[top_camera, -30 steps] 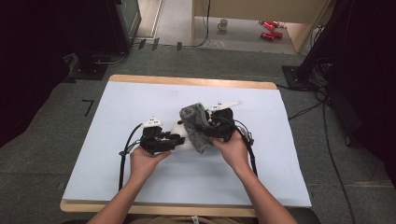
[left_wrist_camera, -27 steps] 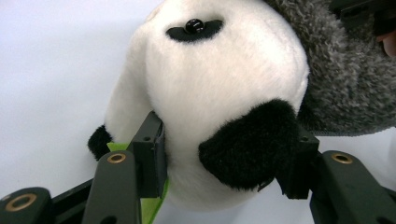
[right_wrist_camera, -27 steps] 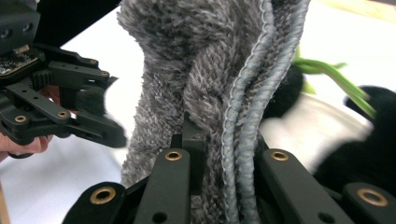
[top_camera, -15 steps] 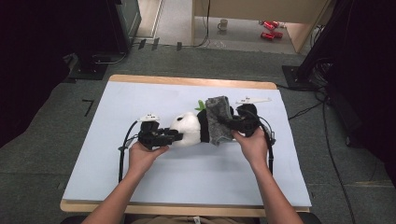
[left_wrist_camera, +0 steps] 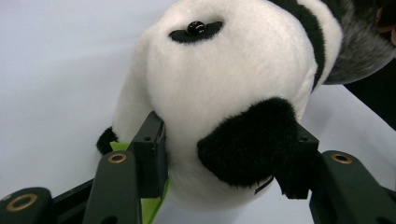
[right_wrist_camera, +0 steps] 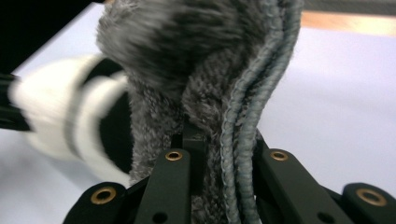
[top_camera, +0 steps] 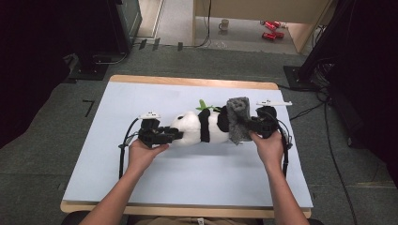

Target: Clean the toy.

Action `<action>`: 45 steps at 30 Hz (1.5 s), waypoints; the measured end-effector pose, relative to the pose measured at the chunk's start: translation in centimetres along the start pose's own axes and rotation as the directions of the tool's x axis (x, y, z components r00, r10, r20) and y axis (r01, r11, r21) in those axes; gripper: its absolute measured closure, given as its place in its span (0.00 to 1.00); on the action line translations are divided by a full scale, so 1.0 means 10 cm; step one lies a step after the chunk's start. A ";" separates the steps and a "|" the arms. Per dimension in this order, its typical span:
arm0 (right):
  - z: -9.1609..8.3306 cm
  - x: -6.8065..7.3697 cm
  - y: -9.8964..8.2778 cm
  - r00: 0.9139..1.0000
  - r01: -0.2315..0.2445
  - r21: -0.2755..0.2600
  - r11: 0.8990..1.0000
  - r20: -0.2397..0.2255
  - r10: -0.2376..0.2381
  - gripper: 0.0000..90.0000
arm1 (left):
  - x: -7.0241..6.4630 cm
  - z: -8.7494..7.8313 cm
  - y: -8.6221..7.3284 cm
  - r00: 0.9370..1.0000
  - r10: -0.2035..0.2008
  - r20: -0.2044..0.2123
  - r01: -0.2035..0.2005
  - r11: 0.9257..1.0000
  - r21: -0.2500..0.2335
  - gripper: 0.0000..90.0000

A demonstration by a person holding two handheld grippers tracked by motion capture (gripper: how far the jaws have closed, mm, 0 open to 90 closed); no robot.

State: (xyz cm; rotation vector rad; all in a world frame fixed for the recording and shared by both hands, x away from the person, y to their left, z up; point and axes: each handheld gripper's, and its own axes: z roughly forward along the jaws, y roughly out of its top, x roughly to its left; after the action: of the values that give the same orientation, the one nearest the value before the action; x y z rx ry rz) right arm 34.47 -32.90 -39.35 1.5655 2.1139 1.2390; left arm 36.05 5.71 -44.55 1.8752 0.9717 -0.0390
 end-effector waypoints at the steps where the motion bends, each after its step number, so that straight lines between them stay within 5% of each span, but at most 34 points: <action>1: 0.01 -0.06 -0.02 1.000 -0.013 0.021 1.000 0.010 0.012 0.89 | 0.02 -0.01 0.01 1.000 -0.005 0.002 0.005 1.000 0.001 0.51; 3: 0.01 -0.17 -0.07 0.999 -0.051 0.043 0.998 0.006 0.051 0.89 | 0.04 -0.01 0.02 1.000 -0.009 0.005 0.009 1.000 0.000 0.52; 7: -0.14 -0.20 -0.05 0.996 -0.086 -0.019 0.996 -0.036 0.085 0.89 | 0.06 0.00 0.03 1.000 -0.004 0.015 0.004 1.000 -0.002 0.51; 10: -0.26 -0.12 -0.01 0.996 -0.065 -0.065 0.996 -0.058 0.061 0.89 | 0.05 0.00 0.04 1.000 -0.002 0.013 0.002 1.000 -0.004 0.51; 21: -0.33 0.23 0.07 0.988 -0.001 -0.061 0.998 -0.157 -0.008 0.89 | 0.09 0.00 0.09 0.999 0.041 0.021 -0.041 0.999 0.023 0.50; 31: 0.03 0.54 -0.10 0.978 0.121 0.061 0.991 -0.181 -0.108 0.89 | 0.08 0.00 0.07 0.997 0.077 0.032 -0.077 0.997 0.011 0.47; 40: 0.11 0.45 -0.13 0.979 0.121 0.022 0.992 -0.165 -0.116 0.89 | 0.09 0.01 0.03 0.991 0.131 0.038 -0.129 0.990 -0.051 0.27; 45: 0.15 0.42 -0.08 0.979 0.124 0.011 0.992 -0.162 -0.121 0.88 | 0.11 -0.03 0.00 0.984 0.175 0.020 -0.173 0.983 -0.059 0.26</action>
State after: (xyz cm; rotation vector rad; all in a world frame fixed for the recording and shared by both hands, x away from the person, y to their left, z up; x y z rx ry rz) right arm 33.20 -28.54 -39.64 1.3610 2.2909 1.3451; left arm 36.70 6.58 -44.88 1.8954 0.7804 0.0688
